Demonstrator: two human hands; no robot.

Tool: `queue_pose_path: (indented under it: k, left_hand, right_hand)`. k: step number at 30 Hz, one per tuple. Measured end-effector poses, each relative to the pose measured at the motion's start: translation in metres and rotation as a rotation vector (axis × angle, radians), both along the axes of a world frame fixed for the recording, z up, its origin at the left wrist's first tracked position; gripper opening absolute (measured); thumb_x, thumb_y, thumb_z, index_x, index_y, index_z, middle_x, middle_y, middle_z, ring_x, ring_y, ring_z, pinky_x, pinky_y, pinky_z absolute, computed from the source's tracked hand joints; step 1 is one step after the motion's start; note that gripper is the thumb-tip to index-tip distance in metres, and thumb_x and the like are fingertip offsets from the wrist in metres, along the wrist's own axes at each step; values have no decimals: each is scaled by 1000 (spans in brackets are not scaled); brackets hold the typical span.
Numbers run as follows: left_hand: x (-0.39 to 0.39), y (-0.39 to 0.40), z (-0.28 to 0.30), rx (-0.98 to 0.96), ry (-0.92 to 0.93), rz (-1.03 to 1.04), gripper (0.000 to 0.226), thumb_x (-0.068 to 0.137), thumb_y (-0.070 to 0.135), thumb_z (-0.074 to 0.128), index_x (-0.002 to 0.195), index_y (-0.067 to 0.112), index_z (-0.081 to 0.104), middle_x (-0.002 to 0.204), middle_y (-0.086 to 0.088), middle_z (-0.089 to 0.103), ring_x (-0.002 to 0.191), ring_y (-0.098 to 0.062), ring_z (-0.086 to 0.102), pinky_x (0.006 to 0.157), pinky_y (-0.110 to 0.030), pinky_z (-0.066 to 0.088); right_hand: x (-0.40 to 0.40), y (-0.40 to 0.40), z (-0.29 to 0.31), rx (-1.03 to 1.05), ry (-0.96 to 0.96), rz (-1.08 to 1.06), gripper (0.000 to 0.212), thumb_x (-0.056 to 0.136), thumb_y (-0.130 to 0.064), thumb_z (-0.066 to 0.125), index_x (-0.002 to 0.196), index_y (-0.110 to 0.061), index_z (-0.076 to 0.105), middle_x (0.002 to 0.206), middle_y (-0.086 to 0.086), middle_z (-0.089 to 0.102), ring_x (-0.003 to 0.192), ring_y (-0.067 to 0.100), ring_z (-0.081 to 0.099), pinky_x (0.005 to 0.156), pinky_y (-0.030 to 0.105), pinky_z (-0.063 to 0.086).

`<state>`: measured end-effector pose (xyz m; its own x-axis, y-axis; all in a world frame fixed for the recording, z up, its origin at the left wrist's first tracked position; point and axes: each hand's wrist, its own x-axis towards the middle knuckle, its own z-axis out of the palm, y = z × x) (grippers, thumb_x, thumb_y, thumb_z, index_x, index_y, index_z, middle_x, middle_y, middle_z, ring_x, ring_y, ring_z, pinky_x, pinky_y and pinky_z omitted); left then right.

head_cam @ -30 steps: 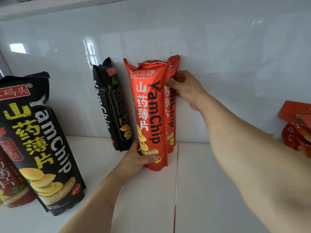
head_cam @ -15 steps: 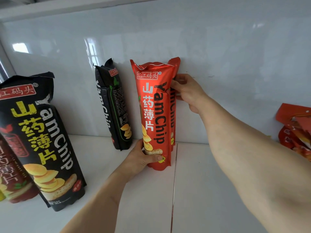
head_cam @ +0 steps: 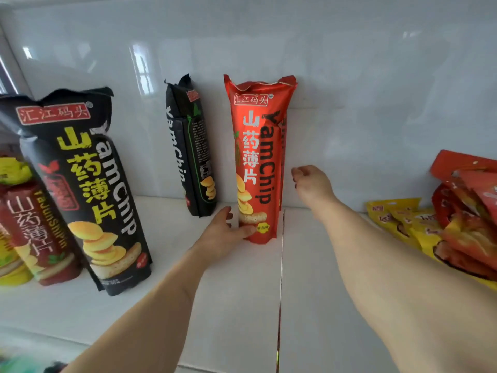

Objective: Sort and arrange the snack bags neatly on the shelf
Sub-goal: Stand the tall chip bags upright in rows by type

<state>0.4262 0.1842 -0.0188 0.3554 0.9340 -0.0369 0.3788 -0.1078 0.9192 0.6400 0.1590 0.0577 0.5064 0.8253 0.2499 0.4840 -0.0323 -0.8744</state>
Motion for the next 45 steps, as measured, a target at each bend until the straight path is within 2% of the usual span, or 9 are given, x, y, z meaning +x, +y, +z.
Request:
queue_pose_path:
  k: [8, 14, 19, 23, 26, 30, 37, 42, 45]
  left_hand:
    - [-62, -53, 19, 686, 658, 49, 42, 102, 39, 48, 141, 23, 53, 139, 1, 57, 119, -22, 59, 92, -35, 51]
    - [-129, -82, 19, 1205, 368, 109, 15, 89, 24, 63, 96, 15, 73, 92, -1, 70, 78, -26, 67, 51, -33, 53]
    - [-164, -95, 27, 1469, 91, 338, 27, 91, 22, 63, 116, 9, 65, 122, -10, 61, 104, -32, 58, 88, -44, 50]
    - [-174, -85, 21, 1209, -71, 648, 75, 85, 44, 70, 142, 11, 34, 146, -13, 31, 135, -38, 35, 115, -49, 30]
    - [-171, -68, 13, 894, -121, 662, 104, 73, 57, 76, 150, 16, 18, 153, -19, 25, 142, -34, 25, 115, -48, 27]
    - [-172, -44, 9, 705, -150, 604, 122, 63, 44, 90, 154, 27, 10, 152, -5, 20, 141, -26, 26, 109, -38, 34]
    - [-185, -24, 9, 506, -236, 561, 123, 62, 29, 93, 157, 28, 15, 135, 14, 24, 129, -10, 36, 104, -29, 33]
    - [-193, -17, 7, 457, -296, 491, 116, 64, 26, 93, 155, 31, 21, 134, 18, 28, 119, 8, 32, 107, -31, 35]
    - [-197, -10, 6, 428, -363, 475, 115, 53, 48, 90, 148, 44, 25, 141, 13, 40, 130, -3, 42, 111, -43, 42]
  right_hand:
    - [-102, -80, -54, -190, -526, -208, 25, 99, -28, 39, 106, -16, 60, 99, 4, 65, 86, 26, 58, 67, 30, 40]
    - [-186, -93, -31, -24, -553, -111, 24, 99, -30, 46, 107, -19, 65, 105, 5, 69, 96, 30, 63, 72, 30, 45]
    - [-217, -78, 13, 78, -421, 19, 30, 99, -35, 50, 120, -16, 61, 116, -1, 67, 105, 19, 62, 82, 30, 48]
    - [-222, -47, 40, 110, -349, 37, 38, 98, -37, 53, 130, -16, 56, 124, 2, 64, 111, 21, 60, 88, 29, 45]
    - [-222, -17, 58, 113, -283, 53, 47, 97, -38, 55, 138, -15, 48, 134, 2, 58, 119, 21, 57, 89, 27, 43]
    - [-210, 29, 72, 158, -165, 74, 57, 95, -38, 60, 140, -9, 42, 140, 6, 51, 127, 23, 50, 91, 29, 42]
    - [-196, 96, 80, 263, -53, -21, 104, 74, -58, 74, 152, -12, 22, 152, 10, 30, 137, 26, 36, 106, 37, 36]
    - [-200, 115, 78, 238, -87, 51, 110, 67, -57, 80, 151, -20, 18, 149, 7, 31, 134, 26, 40, 106, 42, 40]
    - [-199, 123, 74, 221, -116, 36, 103, 63, -53, 83, 144, -19, 29, 139, 5, 41, 124, 24, 48, 96, 38, 46]
